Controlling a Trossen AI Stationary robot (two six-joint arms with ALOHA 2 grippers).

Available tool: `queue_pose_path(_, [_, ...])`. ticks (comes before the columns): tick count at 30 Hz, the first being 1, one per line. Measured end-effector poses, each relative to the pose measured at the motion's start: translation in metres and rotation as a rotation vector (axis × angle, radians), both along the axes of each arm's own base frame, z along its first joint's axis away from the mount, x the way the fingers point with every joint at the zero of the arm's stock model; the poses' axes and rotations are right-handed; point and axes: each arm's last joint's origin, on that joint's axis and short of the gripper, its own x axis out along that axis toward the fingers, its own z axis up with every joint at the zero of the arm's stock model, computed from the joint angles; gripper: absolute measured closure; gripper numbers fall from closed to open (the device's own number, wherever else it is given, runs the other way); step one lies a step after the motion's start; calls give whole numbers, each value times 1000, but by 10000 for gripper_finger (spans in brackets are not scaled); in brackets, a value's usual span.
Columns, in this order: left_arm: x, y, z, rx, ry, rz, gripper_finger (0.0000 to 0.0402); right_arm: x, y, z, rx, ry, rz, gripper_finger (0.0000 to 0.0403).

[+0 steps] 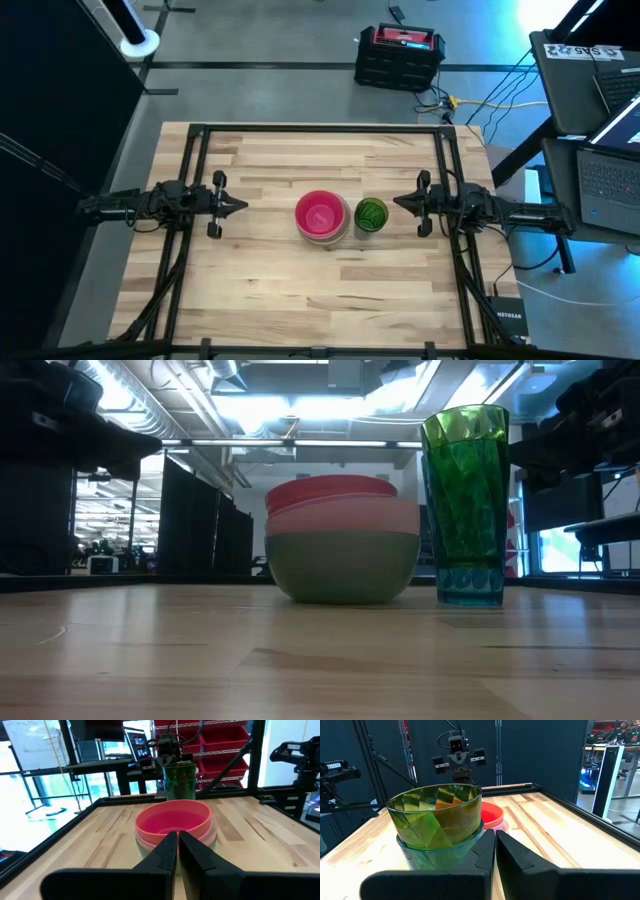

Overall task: Nest bowls inside each other
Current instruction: Return to Home Position

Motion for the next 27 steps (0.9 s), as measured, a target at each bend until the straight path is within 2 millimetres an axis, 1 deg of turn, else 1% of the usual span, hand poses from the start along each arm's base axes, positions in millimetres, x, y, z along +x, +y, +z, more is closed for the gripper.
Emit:
queue_pose_path(4, [0, 0, 0, 11, 1, 3, 402, 0, 0, 0, 0, 0, 0, 403])
queue_pose_path(8, [0, 0, 0, -32, -2, 3, 402, 0, 0, 0, 0, 0, 0, 403])
queue_pose_path(27, [0, 0, 0, -62, -3, 4, 402, 0, 0, 0, 0, 0, 0, 403])
